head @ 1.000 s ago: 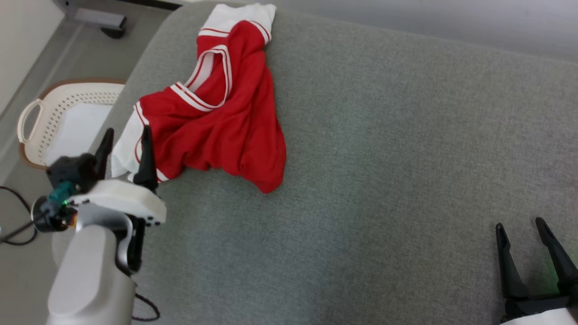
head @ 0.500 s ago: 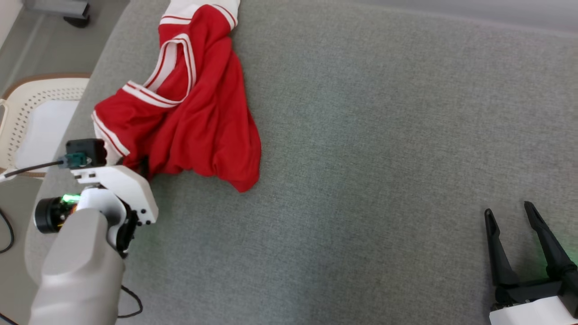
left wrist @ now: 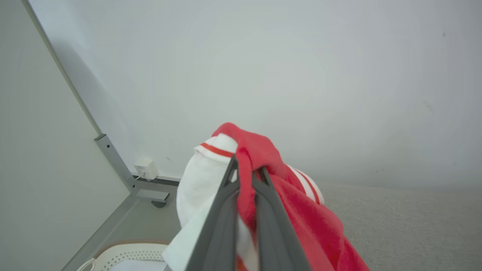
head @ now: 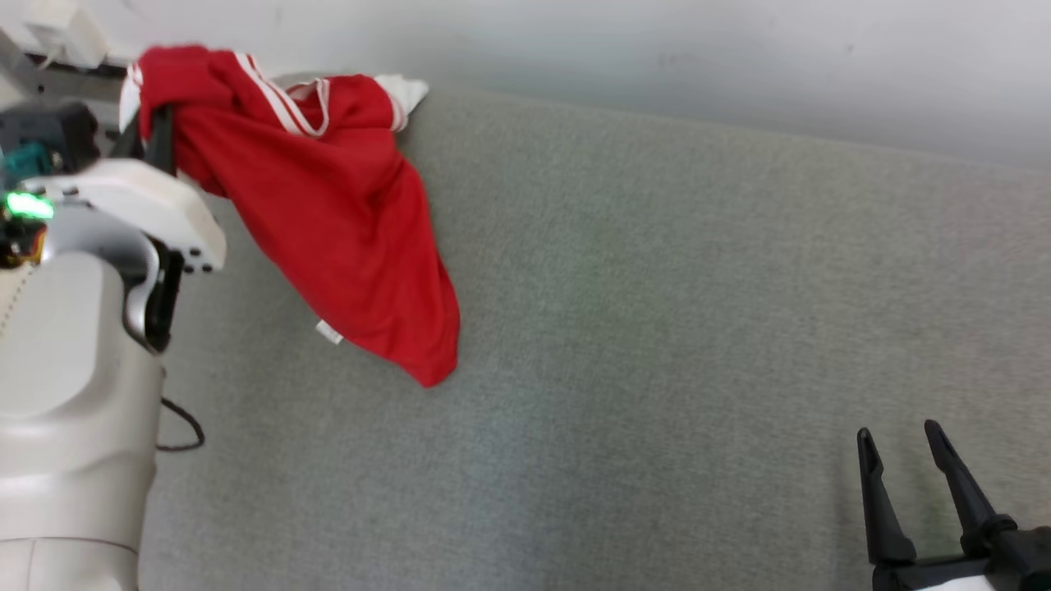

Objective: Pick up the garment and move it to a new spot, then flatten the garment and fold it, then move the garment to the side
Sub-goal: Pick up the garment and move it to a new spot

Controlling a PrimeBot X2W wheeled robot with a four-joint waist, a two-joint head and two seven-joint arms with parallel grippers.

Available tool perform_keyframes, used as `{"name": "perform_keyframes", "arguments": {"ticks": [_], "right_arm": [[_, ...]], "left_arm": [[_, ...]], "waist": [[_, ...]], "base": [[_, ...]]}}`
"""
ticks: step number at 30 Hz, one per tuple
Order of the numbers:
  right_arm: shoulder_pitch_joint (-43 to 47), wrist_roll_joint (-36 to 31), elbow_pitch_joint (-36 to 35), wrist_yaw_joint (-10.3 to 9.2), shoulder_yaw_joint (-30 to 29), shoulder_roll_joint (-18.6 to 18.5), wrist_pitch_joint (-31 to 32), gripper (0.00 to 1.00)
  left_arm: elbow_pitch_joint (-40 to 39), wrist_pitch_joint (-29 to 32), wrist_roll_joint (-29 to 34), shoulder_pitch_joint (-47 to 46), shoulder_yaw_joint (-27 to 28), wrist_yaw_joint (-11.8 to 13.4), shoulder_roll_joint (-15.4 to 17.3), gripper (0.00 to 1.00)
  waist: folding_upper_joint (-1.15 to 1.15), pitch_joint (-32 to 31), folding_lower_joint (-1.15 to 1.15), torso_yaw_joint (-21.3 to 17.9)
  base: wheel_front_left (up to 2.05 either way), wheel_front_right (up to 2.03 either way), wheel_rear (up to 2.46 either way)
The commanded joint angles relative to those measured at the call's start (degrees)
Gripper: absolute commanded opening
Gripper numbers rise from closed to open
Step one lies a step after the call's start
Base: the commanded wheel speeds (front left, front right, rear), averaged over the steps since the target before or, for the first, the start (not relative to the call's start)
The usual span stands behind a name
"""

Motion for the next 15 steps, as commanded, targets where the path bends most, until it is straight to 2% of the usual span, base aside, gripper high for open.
{"name": "perform_keyframes", "arguments": {"ticks": [1, 8, 15], "right_arm": [[1.3, 0.5, 0.3, -0.18, -0.1, 0.5, 0.0, 1.0], [3.4, 1.3, 0.8, -0.18, 0.1, 1.7, 0.0, 1.0], [4.9, 2.2, 1.0, -0.18, 0.2, 2.4, 0.0, 1.0]], "left_arm": [[-3.6, 1.5, 1.1, -1.0, -1.0, -0.6, 0.7, 0.0], [-15.9, 8.2, 0.4, 0.1, -4.2, -3.0, 0.3, 0.0], [-30.5, 16.8, -2.9, 7.8, -12.0, -4.7, -5.1, 0.0]], "waist": [[0.0, -3.6, -0.01, -2.5], [0.0, -7.4, -0.01, -6.1], [0.0, -9.2, -0.01, -10.4]], "base": [[0.0, 0.0, 0.0], [0.0, 0.0, 0.0], [0.0, 0.0, 0.0]]}}
